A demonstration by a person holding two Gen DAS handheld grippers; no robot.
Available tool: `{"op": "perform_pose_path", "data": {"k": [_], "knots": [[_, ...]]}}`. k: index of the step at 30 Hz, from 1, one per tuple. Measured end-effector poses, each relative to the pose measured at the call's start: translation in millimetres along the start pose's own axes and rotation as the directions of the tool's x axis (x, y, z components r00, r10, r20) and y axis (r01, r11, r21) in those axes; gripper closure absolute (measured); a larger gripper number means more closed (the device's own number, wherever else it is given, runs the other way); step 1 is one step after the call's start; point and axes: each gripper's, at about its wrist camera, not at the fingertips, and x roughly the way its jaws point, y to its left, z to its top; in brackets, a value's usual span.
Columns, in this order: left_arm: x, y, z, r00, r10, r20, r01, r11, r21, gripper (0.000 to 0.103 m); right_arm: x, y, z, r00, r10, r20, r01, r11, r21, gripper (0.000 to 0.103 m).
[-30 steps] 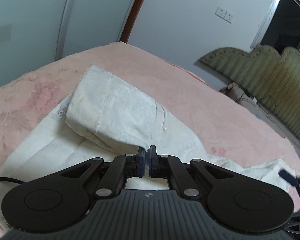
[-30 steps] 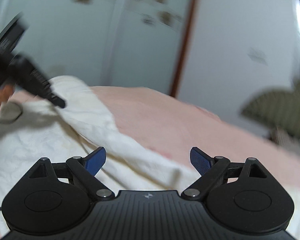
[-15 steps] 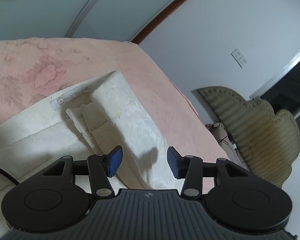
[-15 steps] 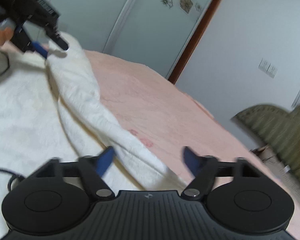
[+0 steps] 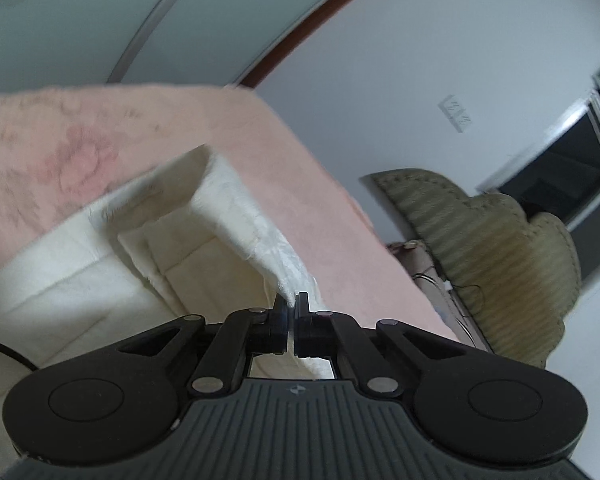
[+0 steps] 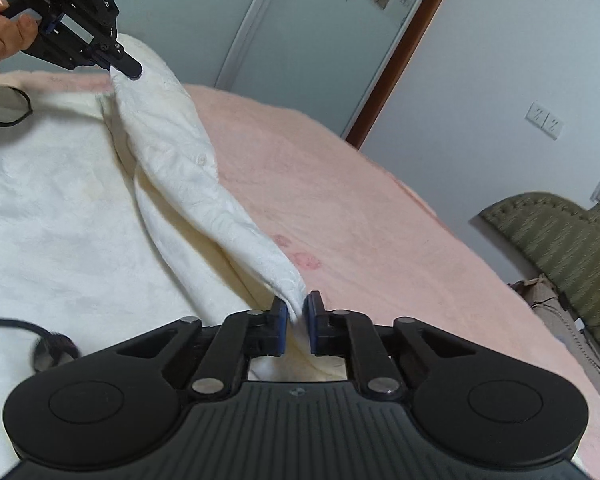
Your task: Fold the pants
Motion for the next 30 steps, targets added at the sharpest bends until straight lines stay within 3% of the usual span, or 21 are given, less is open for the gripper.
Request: {"op": "perform_pose_path", "data": {"k": [7, 16, 23, 26, 30], "knots": [[-49.3, 26.9, -16.0, 0.998, -0.04, -0.039, 0.039, 0.999, -0.012, 0.102, -62.0, 36.4, -2.1, 0.998, 0.046, 0.038, -0.047, 0.999, 0.016, 0.094], [-87.8, 58.6, -47.3, 0.995, 0.088, -0.039, -0.084, 0.992, 0.095, 0.102, -99.5, 82.2, -22.8, 0.985, 0.169, 0.027, -0.171, 0.975, 0.143, 0.094], [-111.4, 47.3, -60.3, 0.988, 0.154, 0.013, -0.152, 0.953, 0.263, 0.101, -112.6, 92.6, -24.9, 0.979, 0.203, 0.036, -0.206, 0.962, 0.179, 0.094], [-103.9, 55.7, -65.1, 0.977, 0.212, -0.008, -0.204, 0.946, 0.251, 0.101, -112.0, 89.9, -23.7, 0.975, 0.217, 0.039, -0.221, 0.957, 0.19, 0.094], [-105.3, 61.5, -66.3, 0.972, 0.233, 0.009, -0.228, 0.942, 0.244, 0.1, -110.2, 100.8, -19.7, 0.971, 0.236, 0.043, -0.24, 0.954, 0.18, 0.094]]}}
